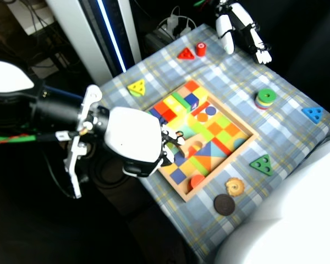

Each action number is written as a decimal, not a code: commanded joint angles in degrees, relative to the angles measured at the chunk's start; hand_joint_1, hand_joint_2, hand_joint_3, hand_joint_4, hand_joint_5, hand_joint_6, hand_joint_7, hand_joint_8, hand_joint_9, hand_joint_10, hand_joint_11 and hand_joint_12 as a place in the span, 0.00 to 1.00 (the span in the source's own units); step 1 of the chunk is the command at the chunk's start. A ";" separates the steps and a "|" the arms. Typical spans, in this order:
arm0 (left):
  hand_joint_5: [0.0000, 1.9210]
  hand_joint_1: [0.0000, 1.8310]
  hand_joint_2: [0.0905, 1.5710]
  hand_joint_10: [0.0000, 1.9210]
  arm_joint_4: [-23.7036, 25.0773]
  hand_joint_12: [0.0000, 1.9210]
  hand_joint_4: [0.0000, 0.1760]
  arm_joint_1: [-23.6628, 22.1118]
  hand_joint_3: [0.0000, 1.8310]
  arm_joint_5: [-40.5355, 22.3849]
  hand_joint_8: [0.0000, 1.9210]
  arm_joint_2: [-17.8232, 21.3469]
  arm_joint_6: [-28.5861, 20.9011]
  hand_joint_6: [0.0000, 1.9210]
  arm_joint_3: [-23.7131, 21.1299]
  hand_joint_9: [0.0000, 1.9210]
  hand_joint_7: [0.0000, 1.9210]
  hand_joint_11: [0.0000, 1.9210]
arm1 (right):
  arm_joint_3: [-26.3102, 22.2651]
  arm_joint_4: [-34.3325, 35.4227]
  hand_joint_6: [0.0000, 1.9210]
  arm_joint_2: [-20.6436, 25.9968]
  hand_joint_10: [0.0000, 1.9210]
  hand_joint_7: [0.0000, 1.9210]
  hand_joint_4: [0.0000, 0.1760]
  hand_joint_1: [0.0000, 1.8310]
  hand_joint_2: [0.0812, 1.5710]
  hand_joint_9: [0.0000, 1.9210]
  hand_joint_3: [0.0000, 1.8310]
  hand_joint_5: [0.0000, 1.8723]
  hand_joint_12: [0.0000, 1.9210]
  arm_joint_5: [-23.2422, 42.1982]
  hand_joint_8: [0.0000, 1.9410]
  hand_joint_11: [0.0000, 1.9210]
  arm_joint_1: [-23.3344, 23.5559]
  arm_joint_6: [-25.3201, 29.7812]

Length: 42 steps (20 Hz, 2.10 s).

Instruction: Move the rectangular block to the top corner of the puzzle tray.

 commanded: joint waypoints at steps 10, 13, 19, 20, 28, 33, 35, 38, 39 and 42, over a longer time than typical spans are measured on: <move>0.13 0.34 0.89 0.00 2.46 0.00 0.39 -0.26 0.00 -6.15 0.00 0.39 -0.19 0.00 0.32 0.03 0.09 0.00 | 0.52 0.25 0.00 -0.79 1.00 0.58 0.76 0.84 0.69 0.74 0.13 0.21 1.00 -2.17 0.99 0.73 0.71 -0.29; 0.14 0.35 0.89 0.00 2.46 0.00 0.35 -0.27 0.00 -6.13 0.00 0.39 -0.19 0.00 0.33 0.03 0.09 0.00 | 0.57 0.23 0.00 -0.69 1.00 0.61 0.55 0.85 0.74 0.76 0.03 0.21 1.00 -2.82 1.00 0.77 0.71 -0.29; 0.12 0.33 0.90 0.00 2.47 0.00 0.39 -0.27 0.00 -6.00 0.00 0.39 -0.19 0.00 0.34 0.02 0.08 0.00 | 0.79 -0.40 0.00 0.12 1.00 0.61 0.50 0.84 0.76 0.76 0.01 0.20 1.00 -4.20 1.00 0.80 1.07 -0.30; 0.12 0.33 0.90 0.00 2.47 0.00 0.39 -0.27 0.00 -5.98 0.00 0.39 -0.19 0.00 0.34 0.02 0.08 0.00 | 0.80 -0.64 0.00 0.18 1.00 0.61 0.50 0.84 0.76 0.76 0.01 0.20 1.00 -4.28 1.00 0.80 1.27 -0.30; 0.12 0.32 0.89 0.00 2.47 0.00 0.33 -0.28 0.00 -5.83 0.00 0.39 -0.19 0.00 0.35 0.03 0.08 0.00 | 0.97 -2.14 0.00 0.77 1.00 0.75 0.11 0.83 0.77 0.86 0.02 0.20 1.00 -5.42 1.00 0.88 1.69 -0.29; 0.13 0.32 0.90 0.00 2.47 0.00 0.32 -0.28 0.00 -5.79 0.00 0.39 -0.19 0.00 0.36 0.03 0.08 0.00 | 1.51 -2.42 0.00 1.08 1.00 0.75 0.00 0.86 0.75 0.87 0.03 0.20 1.00 -5.86 1.00 0.90 1.68 -0.29; 0.13 0.34 0.89 0.00 2.44 0.00 0.27 -0.27 0.00 -5.76 0.00 0.39 -0.20 0.00 0.34 0.03 0.09 0.00 | 1.43 -2.40 0.00 1.09 1.00 0.74 0.00 0.84 0.74 0.86 0.03 0.20 1.00 -5.86 1.00 0.88 1.68 -0.28; 0.13 0.33 0.89 0.00 2.44 0.00 0.33 -0.27 0.00 -5.74 0.00 0.39 -0.20 0.00 0.36 0.03 0.08 0.00 | 0.83 -2.40 0.00 1.09 1.00 0.74 0.00 0.90 0.72 0.86 0.03 0.20 1.00 -5.84 1.00 0.89 1.68 -0.28; 0.13 0.34 0.89 0.00 2.44 0.00 0.40 -0.27 0.00 -5.74 0.00 0.39 -0.20 0.00 0.37 0.03 0.09 0.00 | 0.54 -2.40 0.00 1.09 1.00 0.73 0.00 0.91 0.72 0.85 0.03 0.19 1.00 -5.84 1.00 0.89 1.68 -0.28; 0.13 0.33 0.89 0.00 2.43 0.00 0.35 -0.26 0.00 -5.73 0.00 0.38 -0.20 0.00 0.37 0.04 0.09 0.00 | -0.54 -2.40 0.00 1.09 1.00 0.70 0.00 0.93 0.73 0.82 0.04 0.18 1.00 -5.84 1.00 0.86 1.68 -0.28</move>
